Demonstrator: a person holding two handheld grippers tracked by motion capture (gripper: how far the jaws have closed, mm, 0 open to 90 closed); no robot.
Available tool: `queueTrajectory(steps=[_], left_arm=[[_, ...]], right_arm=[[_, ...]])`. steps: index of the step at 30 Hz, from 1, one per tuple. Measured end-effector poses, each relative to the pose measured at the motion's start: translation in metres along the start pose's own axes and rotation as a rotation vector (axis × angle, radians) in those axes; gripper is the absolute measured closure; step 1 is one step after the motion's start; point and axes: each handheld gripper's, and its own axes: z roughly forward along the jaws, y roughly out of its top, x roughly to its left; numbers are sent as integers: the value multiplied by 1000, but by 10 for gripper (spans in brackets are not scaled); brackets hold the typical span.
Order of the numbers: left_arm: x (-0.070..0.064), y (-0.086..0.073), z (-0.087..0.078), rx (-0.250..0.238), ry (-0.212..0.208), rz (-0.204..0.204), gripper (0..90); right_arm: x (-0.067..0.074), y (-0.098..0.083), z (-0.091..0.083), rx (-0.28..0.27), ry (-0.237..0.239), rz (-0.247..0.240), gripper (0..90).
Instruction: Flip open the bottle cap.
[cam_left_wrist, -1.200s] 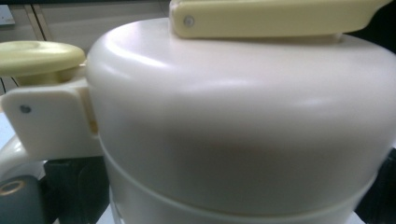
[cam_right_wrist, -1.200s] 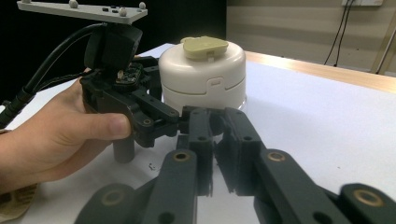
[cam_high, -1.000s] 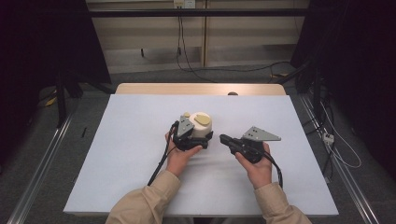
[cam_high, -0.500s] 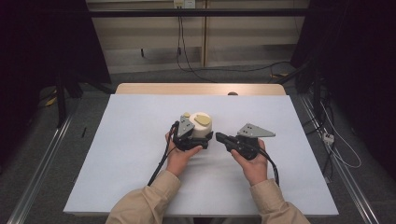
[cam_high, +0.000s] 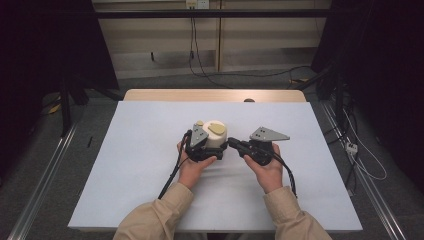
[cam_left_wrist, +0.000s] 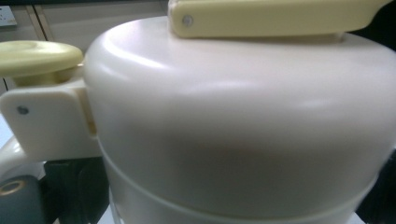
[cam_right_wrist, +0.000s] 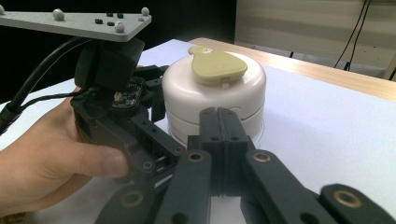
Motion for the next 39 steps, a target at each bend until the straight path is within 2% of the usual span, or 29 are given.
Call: queueTrajectory(steps=[2,39], left_arm=[[0,0,0,0,0,0,51],[-1,0,0,4,3,5,51]], right_arm=[[0,1,2,5,-1,-12,900],[0,10,17,25,-2,-25,900]])
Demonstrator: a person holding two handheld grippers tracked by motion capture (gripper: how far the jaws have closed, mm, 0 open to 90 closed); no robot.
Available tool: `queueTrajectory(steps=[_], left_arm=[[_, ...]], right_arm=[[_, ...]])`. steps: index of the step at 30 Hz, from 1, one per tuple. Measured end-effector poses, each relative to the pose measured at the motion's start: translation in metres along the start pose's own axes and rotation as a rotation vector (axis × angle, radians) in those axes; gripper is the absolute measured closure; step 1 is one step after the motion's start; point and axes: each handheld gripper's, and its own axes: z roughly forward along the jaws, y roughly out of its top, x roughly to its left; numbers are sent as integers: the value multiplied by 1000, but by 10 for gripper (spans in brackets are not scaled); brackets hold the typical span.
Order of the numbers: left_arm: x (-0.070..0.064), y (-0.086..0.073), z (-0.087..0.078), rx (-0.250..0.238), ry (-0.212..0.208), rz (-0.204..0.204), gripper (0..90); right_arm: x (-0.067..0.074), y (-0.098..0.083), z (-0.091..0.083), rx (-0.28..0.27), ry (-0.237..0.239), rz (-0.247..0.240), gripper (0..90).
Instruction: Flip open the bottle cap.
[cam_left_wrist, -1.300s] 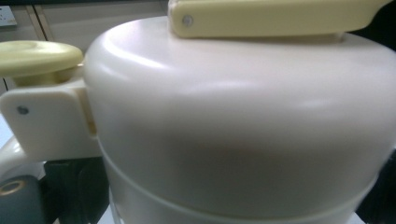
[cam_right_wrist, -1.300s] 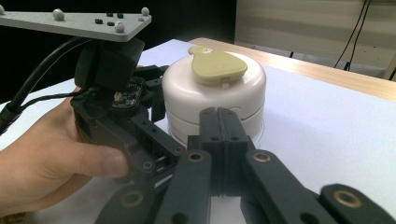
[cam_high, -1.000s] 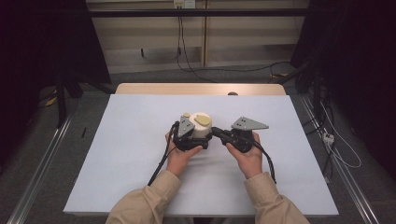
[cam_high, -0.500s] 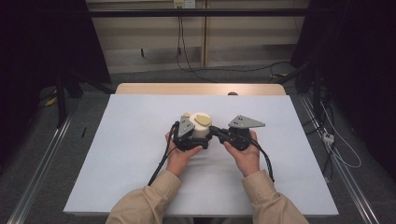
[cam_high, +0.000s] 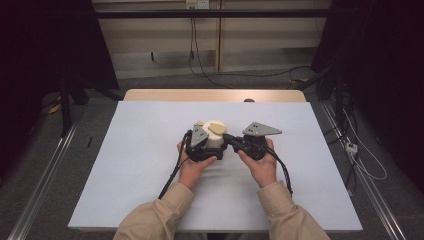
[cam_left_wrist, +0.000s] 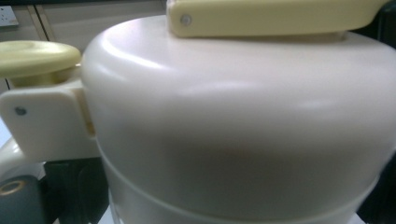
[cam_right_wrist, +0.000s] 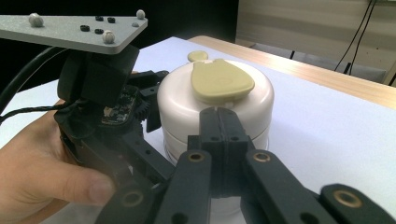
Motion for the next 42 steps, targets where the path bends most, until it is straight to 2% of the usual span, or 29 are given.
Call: queueTrajectory(steps=[12,26,42], left_arm=[[0,0,0,3,2,1,51],[0,0,0,4,4,6,51],[-1,0,0,5,7,9,51]], right_arm=[[-2,5,0,-6,1,6,900],[-2,10,2,-31,4,-6,900],[0,14,4,-32,4,-17,900]])
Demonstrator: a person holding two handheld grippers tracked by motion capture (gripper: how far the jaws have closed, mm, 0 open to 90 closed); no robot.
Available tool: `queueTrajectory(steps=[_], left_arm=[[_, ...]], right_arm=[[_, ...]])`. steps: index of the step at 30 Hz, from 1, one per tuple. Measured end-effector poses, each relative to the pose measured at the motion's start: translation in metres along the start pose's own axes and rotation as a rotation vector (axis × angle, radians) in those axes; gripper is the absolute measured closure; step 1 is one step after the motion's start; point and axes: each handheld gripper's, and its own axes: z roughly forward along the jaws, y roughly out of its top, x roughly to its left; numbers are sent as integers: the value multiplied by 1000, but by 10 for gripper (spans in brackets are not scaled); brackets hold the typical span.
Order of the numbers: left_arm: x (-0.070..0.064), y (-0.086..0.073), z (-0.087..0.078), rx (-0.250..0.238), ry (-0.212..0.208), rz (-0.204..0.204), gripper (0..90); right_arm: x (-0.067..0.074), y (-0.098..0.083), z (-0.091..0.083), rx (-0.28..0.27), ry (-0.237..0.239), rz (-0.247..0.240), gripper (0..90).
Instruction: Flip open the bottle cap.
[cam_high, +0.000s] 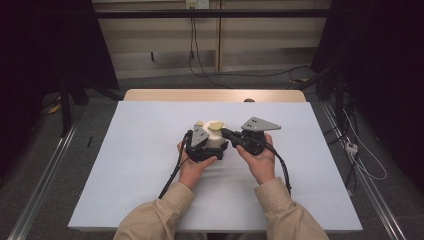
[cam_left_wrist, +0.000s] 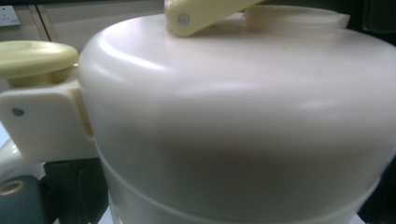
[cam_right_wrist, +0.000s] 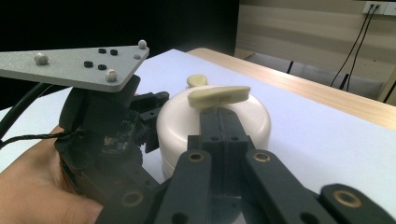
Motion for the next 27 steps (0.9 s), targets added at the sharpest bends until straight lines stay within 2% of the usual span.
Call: queueTrajectory(steps=[5,27], left_arm=[[0,0,0,1,0,0,51],[0,0,0,2,4,3,51]], right_arm=[[1,1,3,1,-5,-14,900],[1,5,5,-16,1,-11,900]])
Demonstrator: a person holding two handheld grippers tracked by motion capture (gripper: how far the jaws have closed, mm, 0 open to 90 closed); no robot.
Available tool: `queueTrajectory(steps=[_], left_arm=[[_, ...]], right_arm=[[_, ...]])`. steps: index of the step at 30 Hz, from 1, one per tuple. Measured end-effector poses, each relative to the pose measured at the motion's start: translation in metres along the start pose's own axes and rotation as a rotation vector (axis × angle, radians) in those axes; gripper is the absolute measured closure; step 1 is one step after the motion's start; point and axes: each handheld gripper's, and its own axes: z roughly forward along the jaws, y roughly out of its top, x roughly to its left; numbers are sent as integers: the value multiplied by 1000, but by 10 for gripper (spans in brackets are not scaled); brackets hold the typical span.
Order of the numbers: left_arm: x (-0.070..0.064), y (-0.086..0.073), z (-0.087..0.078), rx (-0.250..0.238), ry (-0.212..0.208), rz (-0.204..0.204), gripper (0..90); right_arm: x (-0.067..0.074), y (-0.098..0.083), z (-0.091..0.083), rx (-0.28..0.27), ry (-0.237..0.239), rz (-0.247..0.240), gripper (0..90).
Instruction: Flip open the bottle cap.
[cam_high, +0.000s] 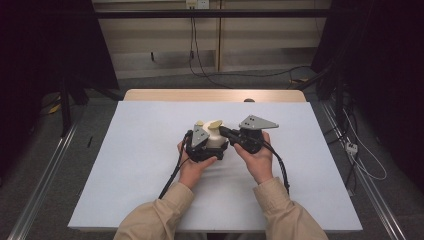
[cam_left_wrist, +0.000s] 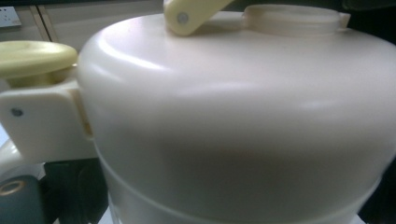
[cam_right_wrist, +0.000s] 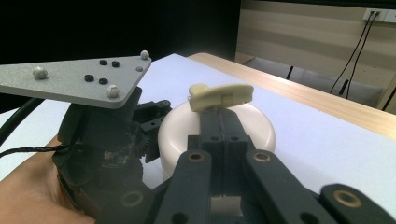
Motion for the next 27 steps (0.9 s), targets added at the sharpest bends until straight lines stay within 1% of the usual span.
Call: queueTrajectory(steps=[16,27], left_arm=[[0,0,0,1,1,1,51],[-1,0,0,-2,2,-2,51]], right_arm=[[-1,2,2,-9,-5,1,900],[1,5,4,-22,6,2,900]])
